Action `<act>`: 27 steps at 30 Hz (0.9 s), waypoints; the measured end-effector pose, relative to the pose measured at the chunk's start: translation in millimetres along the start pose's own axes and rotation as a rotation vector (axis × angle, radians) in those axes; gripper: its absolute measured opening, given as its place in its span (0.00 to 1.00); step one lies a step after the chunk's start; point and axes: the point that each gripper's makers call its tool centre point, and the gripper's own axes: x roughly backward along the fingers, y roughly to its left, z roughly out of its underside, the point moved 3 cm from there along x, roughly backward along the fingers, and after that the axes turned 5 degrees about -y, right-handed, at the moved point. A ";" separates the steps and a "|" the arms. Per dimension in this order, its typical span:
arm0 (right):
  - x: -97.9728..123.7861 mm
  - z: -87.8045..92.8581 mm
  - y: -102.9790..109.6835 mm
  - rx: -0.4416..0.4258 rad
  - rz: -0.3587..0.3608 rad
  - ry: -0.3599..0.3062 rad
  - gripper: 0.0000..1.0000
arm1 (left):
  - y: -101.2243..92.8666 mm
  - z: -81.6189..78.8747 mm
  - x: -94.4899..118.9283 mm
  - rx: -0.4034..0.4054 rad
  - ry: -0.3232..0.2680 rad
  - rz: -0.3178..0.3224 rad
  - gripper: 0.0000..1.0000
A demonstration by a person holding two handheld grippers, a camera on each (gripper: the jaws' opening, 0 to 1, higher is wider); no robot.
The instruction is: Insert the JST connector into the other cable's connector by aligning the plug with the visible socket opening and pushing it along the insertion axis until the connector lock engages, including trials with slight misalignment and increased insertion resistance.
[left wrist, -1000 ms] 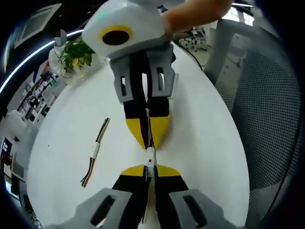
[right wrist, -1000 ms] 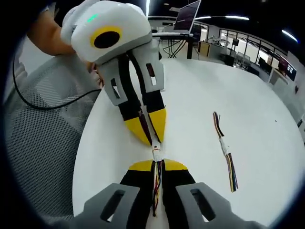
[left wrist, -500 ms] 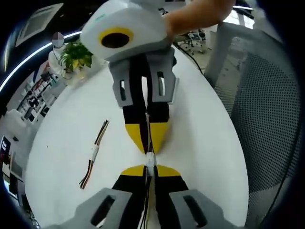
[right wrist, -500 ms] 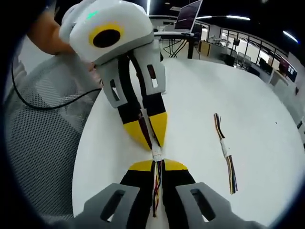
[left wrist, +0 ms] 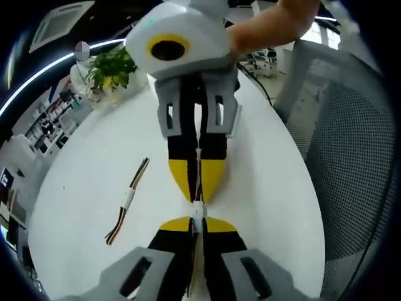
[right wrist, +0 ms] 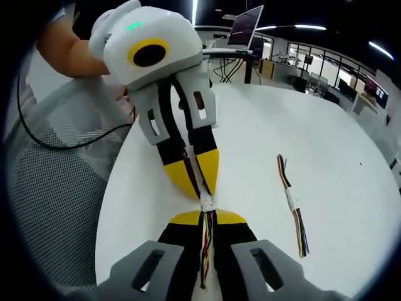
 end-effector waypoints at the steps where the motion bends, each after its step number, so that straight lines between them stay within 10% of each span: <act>1: 0.3 -0.7 0.2 -0.007 -0.001 -0.004 0.03 | 0.2 0.0 0.0 0.001 0.000 0.001 0.00; 27: 3.7 -0.3 -0.6 0.003 -0.001 -0.040 0.03 | 1.5 -1.8 -1.7 0.013 -0.030 -0.003 0.00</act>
